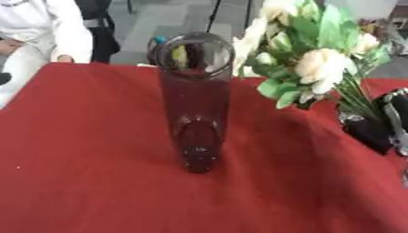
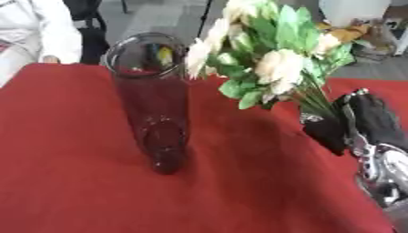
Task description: Arrange flowers into the vase.
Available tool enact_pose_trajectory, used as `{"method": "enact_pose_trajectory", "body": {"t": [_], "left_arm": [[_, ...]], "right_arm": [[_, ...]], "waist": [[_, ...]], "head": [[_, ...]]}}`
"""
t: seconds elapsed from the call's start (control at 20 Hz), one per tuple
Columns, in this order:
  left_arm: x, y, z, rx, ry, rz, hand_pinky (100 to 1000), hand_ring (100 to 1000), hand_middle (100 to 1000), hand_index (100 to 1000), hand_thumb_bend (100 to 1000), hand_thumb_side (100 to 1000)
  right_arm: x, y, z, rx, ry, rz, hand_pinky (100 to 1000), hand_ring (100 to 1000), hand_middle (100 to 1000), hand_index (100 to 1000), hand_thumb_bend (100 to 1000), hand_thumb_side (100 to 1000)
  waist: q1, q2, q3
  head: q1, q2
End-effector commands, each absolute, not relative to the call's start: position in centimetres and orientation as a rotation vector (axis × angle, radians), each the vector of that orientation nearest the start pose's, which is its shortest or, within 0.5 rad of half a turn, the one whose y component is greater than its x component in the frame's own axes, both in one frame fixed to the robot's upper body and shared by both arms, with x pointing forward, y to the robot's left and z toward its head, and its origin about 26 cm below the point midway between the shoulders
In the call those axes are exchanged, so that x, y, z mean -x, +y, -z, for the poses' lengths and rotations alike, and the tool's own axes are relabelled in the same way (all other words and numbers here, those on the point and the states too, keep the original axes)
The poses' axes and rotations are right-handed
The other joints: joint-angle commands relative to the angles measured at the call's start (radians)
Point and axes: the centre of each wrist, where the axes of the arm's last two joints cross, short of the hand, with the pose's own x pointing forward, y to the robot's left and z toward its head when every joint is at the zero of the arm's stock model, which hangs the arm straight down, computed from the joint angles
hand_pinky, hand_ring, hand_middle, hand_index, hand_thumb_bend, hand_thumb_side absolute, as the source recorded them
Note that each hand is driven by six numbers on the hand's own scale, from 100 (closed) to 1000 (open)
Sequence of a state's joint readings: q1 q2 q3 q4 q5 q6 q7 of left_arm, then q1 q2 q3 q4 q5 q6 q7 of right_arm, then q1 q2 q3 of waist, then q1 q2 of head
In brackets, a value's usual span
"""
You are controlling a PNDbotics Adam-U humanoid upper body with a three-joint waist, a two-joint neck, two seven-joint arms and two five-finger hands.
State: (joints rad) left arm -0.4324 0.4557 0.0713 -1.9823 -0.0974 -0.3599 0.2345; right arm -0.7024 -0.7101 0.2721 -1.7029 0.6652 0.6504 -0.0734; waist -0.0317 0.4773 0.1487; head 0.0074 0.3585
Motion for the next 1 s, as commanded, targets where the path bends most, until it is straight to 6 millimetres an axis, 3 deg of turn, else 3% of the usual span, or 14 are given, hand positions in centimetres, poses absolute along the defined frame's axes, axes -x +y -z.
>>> {"method": "enact_pose_trajectory", "body": {"t": [0.05, 0.55, 0.8, 1.0], "left_arm": [[-30.5, 28.2, -26.3, 0.497, 3.34, -0.382, 831, 920, 891, 898, 100, 1000], [-30.5, 28.1, -26.4, 0.491, 3.339, -0.387, 830, 921, 893, 898, 100, 1000], [-30.5, 28.1, -26.4, 0.493, 3.341, -0.387, 830, 921, 894, 898, 100, 1000], [-30.5, 28.2, -26.3, 0.5, 3.342, -0.385, 830, 921, 894, 897, 100, 1000]], "right_arm": [[-35.9, -26.3, -28.4, 1.488, -1.665, -0.644, 100, 100, 100, 100, 100, 916], [-36.4, -27.4, -28.0, 1.523, -1.595, -0.6, 100, 100, 100, 100, 100, 900], [-36.0, -27.8, -28.4, 1.53, -1.616, -0.554, 100, 100, 100, 100, 100, 861], [-35.7, -28.0, -28.6, 1.529, -1.625, -0.526, 100, 100, 100, 100, 100, 857]], "waist": [[0.002, -0.019, 0.002], [-0.003, -0.015, 0.007], [-0.004, -0.016, 0.007], [-0.003, -0.018, 0.006]], "head": [[-0.003, -0.017], [0.005, -0.011], [0.054, 0.047], [0.062, 0.066]]}}
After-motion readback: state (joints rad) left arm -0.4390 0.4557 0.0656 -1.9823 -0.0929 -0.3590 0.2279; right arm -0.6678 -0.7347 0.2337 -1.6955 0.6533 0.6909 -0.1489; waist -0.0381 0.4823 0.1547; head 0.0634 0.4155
